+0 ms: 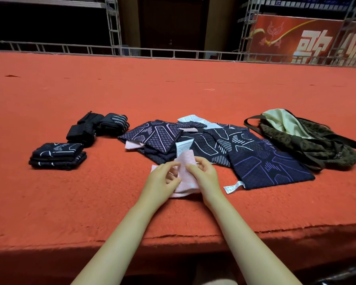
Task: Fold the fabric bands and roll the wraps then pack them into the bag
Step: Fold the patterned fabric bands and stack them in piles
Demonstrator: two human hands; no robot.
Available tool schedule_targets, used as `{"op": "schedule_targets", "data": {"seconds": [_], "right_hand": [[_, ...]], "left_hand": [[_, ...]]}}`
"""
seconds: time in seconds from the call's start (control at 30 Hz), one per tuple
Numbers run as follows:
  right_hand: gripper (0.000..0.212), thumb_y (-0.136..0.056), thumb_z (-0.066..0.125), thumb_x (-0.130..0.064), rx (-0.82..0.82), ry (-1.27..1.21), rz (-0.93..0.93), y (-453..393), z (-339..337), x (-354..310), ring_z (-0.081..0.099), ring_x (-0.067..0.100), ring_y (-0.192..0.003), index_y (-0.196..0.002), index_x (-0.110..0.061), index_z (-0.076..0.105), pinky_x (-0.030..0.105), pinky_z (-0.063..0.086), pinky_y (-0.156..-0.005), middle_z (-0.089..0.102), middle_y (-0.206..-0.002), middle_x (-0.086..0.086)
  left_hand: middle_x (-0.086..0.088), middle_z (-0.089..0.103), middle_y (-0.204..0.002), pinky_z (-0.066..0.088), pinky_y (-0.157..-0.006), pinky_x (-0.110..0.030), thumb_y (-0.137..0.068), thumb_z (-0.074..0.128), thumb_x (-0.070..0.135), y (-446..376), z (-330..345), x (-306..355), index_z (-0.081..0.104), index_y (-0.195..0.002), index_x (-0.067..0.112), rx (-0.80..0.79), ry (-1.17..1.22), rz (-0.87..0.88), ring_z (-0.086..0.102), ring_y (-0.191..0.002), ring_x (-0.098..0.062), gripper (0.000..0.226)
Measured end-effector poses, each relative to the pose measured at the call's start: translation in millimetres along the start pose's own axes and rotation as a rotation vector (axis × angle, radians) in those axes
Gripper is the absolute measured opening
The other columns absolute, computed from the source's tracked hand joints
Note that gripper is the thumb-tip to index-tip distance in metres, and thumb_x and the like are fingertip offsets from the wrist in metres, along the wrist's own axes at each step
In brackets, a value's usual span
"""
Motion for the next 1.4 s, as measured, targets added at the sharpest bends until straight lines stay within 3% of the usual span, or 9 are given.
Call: {"op": "schedule_targets", "data": {"seconds": [0.37,0.53,0.63,0.73,0.87,1.0,1.1,1.23,1.4], "right_hand": [[0.028,-0.087,0.064,-0.015,-0.221,0.236,-0.122,10,18,3,0.058,0.005,-0.103,-0.113,-0.025,0.066,0.009,0.044,-0.083,0.055,-0.116,0.003],[0.038,-0.09,0.061,-0.011,-0.195,0.13,-0.022,8,16,3,0.061,0.001,-0.083,-0.124,-0.021,0.049,0.01,0.047,-0.068,0.062,-0.106,-0.002],[0.032,-0.094,0.056,-0.019,-0.185,0.125,-0.007,5,15,4,0.062,0.003,-0.085,-0.125,-0.014,0.054,0.014,0.048,-0.073,0.066,-0.108,0.003],[0.045,-0.08,0.06,-0.03,-0.24,0.06,0.048,6,16,3,0.064,0.014,-0.086,-0.124,-0.018,0.057,0.028,0.051,-0.074,0.068,-0.102,0.006],[0.055,-0.07,0.061,-0.019,-0.26,0.015,0.011,6,15,1,0.065,0.005,-0.078,-0.124,-0.016,0.051,0.02,0.051,-0.071,0.069,-0.094,0.004],[0.056,-0.067,0.06,-0.011,-0.252,-0.017,-0.018,5,13,1,0.065,0.008,-0.082,-0.121,-0.021,0.054,0.02,0.051,-0.072,0.068,-0.101,0.008],[0.051,-0.067,0.058,-0.01,-0.281,0.055,-0.067,5,12,-1,0.062,0.006,-0.095,-0.116,-0.026,0.059,0.019,0.049,-0.081,0.067,-0.112,0.0],[0.05,-0.069,0.058,-0.01,-0.263,0.164,-0.127,10,14,-2,0.059,-0.003,-0.1,-0.113,-0.034,0.058,0.013,0.045,-0.087,0.064,-0.112,-0.016],[0.048,-0.08,0.067,-0.015,-0.17,0.189,-0.092,10,11,2,0.058,0.007,-0.082,-0.125,-0.021,0.052,0.01,0.045,-0.071,0.062,-0.094,-0.001]], "left_hand": [[0.0,0.063,-0.11,0.052,-0.077,-0.03,-0.099,0.043,0.028,-7,-6,-3,0.051,-0.112,0.033,0.035,0.643,-0.335,0.065,-0.095,-0.017,0.017],[-0.003,0.061,-0.097,0.053,-0.069,-0.024,-0.094,0.053,0.012,-4,-2,-6,0.03,-0.137,0.033,0.005,0.665,-0.292,0.064,-0.075,-0.01,0.054],[0.0,0.064,-0.112,0.046,-0.091,-0.036,-0.075,0.049,0.011,-8,0,-5,0.048,-0.126,0.029,0.007,0.784,-0.304,0.06,-0.099,-0.017,0.054],[0.009,0.064,-0.102,0.043,-0.085,-0.016,-0.064,0.038,0.01,-6,-5,4,0.057,-0.108,0.024,0.044,0.638,-0.233,0.058,-0.094,-0.006,0.051],[-0.01,0.05,-0.131,0.025,-0.1,-0.02,-0.07,0.032,0.023,-5,-4,-6,0.041,-0.139,0.013,0.06,0.01,-0.194,0.04,-0.121,-0.024,0.071],[-0.009,0.043,-0.139,0.033,-0.11,-0.038,-0.064,0.041,0.02,-6,-5,-7,0.025,-0.147,0.023,0.099,0.407,-0.302,0.043,-0.128,-0.023,0.084],[-0.002,0.051,-0.128,0.04,-0.103,-0.032,-0.067,0.049,0.027,-7,-10,-8,0.031,-0.144,0.025,0.11,0.636,-0.371,0.051,-0.118,-0.015,0.079],[0.0,0.063,-0.112,0.046,-0.086,-0.021,-0.076,0.062,0.018,-5,-15,-10,0.057,-0.121,0.02,0.103,0.528,-0.314,0.058,-0.096,-0.007,0.046],[0.0,0.067,-0.111,0.046,-0.091,-0.024,-0.084,0.058,0.0,-6,-21,-15,0.064,-0.111,0.018,0.241,0.461,-0.231,0.06,-0.102,-0.012,0.033]]}}
Point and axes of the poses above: each hand's wrist, its own y-axis away from the middle knuckle, its own z-axis out of the palm, x = y × z, the point moved 3 cm from there along -y, towards the middle knuckle
